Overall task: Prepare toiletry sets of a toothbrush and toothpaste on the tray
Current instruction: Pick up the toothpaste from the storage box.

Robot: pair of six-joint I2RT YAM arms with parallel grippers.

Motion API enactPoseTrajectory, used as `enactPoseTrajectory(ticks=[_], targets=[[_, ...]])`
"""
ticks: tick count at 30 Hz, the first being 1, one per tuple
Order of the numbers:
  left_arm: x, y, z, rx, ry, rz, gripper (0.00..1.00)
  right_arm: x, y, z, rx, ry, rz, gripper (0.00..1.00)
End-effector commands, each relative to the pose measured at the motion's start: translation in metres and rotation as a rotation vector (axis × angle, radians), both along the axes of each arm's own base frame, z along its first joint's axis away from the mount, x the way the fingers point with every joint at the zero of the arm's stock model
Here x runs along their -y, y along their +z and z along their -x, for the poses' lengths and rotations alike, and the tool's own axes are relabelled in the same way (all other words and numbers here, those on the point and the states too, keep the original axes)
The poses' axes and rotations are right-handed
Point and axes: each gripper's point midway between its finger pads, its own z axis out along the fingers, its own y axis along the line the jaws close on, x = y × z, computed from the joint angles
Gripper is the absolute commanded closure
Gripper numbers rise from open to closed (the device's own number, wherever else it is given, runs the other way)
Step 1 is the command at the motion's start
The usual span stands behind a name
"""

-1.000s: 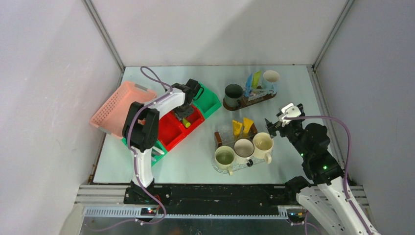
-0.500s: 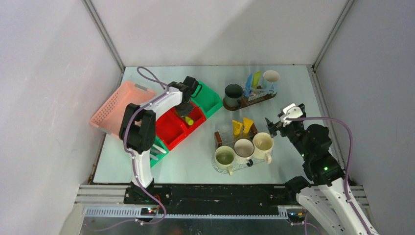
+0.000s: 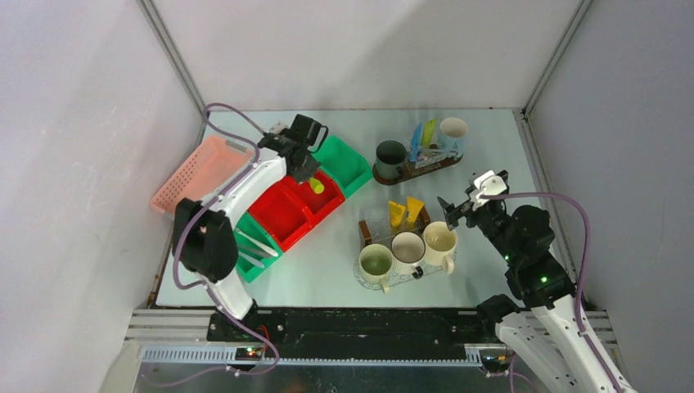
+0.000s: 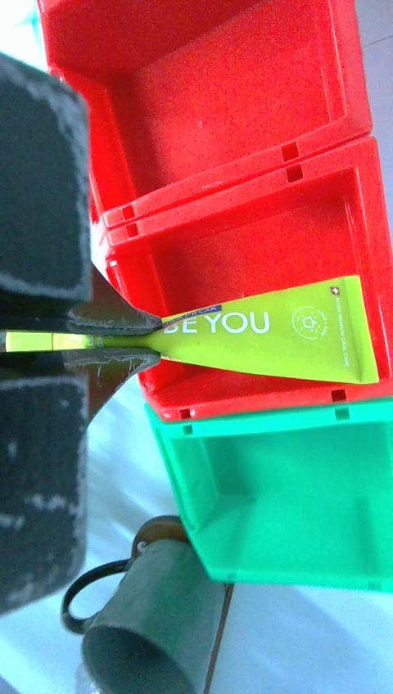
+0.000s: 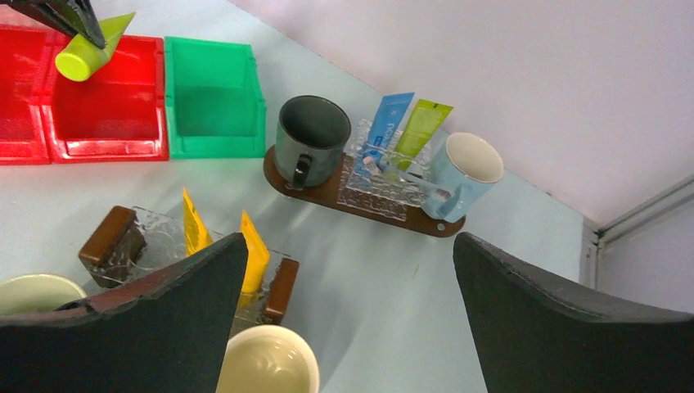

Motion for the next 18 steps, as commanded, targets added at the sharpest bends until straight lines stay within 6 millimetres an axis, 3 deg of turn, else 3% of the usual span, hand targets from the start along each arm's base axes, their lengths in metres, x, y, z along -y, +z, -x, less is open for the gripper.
enactPoseTrajectory(ticks=[1, 8, 11, 12, 18], targets=[[0.007, 0.058, -0.001, 0.204, -0.096, -0.001, 1.0, -0.014, 0.038, 0.0, 0.036, 0.056, -0.11, 0.01], [0.011, 0.099, 0.007, 0.465, -0.248, -0.058, 1.0, -0.032, 0.062, -0.007, -0.028, 0.092, -0.249, 0.01], [0.012, 0.115, 0.019, 0.56, -0.343, -0.125, 1.0, -0.039, 0.071, -0.014, -0.11, 0.076, -0.339, 0.01], [0.013, 0.13, 0.02, 0.618, -0.352, -0.125, 1.0, -0.043, 0.064, -0.018, -0.168, 0.07, -0.359, 0.01], [0.028, 0.163, 0.043, 0.814, -0.551, -0.255, 1.0, -0.064, 0.093, -0.02, -0.278, 0.119, -0.469, 0.01]])
